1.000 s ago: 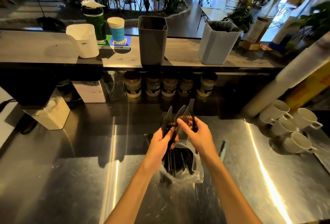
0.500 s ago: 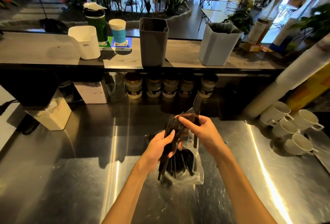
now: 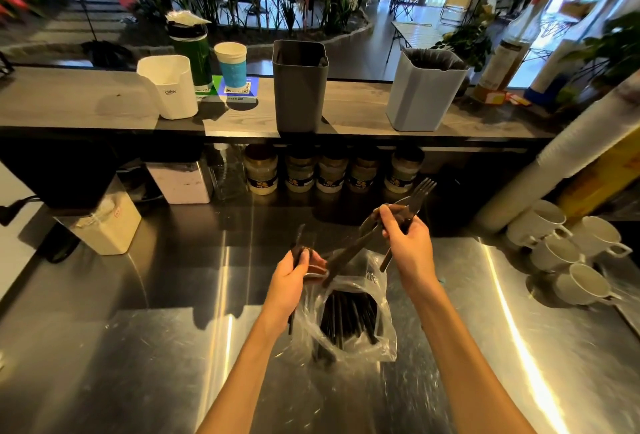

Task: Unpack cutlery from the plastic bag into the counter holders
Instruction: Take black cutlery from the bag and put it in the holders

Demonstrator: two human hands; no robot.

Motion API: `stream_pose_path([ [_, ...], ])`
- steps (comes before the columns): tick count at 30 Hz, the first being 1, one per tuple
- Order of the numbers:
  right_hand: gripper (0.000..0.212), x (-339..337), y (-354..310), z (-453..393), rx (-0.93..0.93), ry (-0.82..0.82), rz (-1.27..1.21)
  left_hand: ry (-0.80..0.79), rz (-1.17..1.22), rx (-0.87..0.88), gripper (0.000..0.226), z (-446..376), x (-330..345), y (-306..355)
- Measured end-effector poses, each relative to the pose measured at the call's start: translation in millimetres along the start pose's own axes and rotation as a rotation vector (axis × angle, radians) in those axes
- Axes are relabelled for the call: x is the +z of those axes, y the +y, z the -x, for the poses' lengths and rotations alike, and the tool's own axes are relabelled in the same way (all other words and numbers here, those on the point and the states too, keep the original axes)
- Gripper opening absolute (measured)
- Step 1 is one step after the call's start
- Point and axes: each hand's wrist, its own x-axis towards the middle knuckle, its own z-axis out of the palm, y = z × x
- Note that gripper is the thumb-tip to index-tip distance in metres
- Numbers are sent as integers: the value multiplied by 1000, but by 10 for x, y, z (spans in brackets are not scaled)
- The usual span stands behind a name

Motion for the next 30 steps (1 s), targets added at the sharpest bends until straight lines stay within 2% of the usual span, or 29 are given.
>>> stream_pose_path([
  [2, 21, 0, 14, 8, -37, 2, 28, 72, 19, 13, 32, -11, -49, -12],
  [4, 20, 19, 35, 39, -52, -45, 53, 80, -8, 15, 35, -9, -71, 15],
  [6, 17, 60, 49, 85, -28, -136, 62, 28, 1, -21, 44, -12, -52, 56],
  [9, 16, 158, 57, 186, 5, -294, 93, -113, 182, -54, 61, -28, -21, 99],
  [11, 17, 218, 42, 247, 16, -369, 75, -149, 209, -40, 58, -11, -13, 93],
  [15, 22, 306, -6, 292, 15, -475, 44, -146, 108, 11, 48, 25, -17, 82],
  [25, 20, 398, -7, 171, 33, -458, 225, -70, -148, 66, 36, -7, 12, 169],
  [30, 23, 415, 15, 99, 55, -452, 243, -103, -117, 39, 36, 33, 62, 276],
])
